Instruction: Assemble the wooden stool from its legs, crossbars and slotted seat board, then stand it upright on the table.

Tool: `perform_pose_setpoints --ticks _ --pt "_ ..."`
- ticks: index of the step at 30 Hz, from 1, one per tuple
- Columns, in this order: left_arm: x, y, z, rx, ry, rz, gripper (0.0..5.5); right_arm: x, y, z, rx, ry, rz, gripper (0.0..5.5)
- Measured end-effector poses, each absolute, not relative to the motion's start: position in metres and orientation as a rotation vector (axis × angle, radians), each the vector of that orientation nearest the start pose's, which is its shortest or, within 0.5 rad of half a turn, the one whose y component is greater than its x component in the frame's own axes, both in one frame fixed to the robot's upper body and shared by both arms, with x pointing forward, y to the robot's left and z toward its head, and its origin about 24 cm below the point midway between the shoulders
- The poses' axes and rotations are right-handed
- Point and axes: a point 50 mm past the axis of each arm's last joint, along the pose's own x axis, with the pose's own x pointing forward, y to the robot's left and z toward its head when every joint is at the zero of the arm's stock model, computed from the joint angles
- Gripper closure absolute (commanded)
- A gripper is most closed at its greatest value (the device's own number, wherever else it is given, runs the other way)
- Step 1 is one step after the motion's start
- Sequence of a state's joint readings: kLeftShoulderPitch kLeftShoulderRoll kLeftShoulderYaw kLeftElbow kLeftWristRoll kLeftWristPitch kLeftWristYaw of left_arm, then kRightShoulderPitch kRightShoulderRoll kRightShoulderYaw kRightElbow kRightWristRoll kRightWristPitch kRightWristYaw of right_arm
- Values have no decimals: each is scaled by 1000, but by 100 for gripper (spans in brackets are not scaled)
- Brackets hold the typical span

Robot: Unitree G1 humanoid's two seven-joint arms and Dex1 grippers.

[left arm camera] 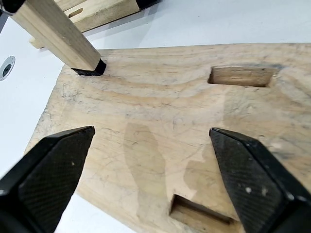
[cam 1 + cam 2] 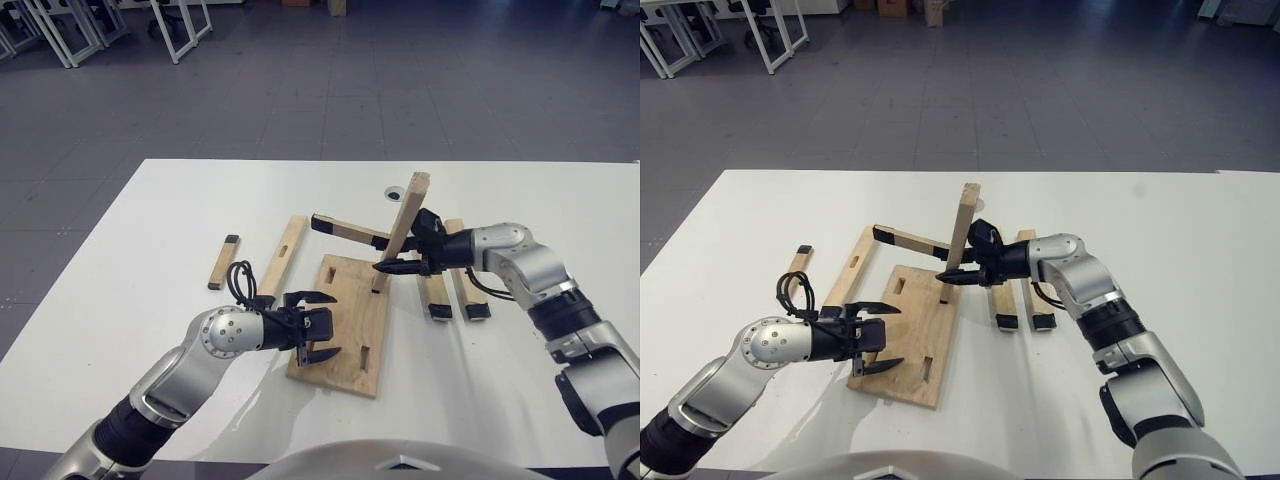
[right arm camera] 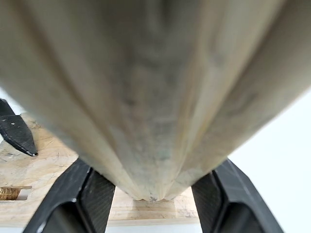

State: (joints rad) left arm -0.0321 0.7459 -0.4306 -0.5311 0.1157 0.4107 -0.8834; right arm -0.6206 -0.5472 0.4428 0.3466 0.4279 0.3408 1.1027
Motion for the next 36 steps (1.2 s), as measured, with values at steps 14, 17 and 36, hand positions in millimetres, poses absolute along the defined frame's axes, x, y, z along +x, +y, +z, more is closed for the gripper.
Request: perform_pose_setpoints --ticks 14,17,36 --pt "190 128 76 796 331 -1210 110 315 -149 47 -298 560 1243 216" --pt "189 128 75 798 331 -1206 110 318 -156 46 -295 563 1186 156" --pt "185 122 69 745 313 -1122 110 323 -227 125 -461 431 834 3"
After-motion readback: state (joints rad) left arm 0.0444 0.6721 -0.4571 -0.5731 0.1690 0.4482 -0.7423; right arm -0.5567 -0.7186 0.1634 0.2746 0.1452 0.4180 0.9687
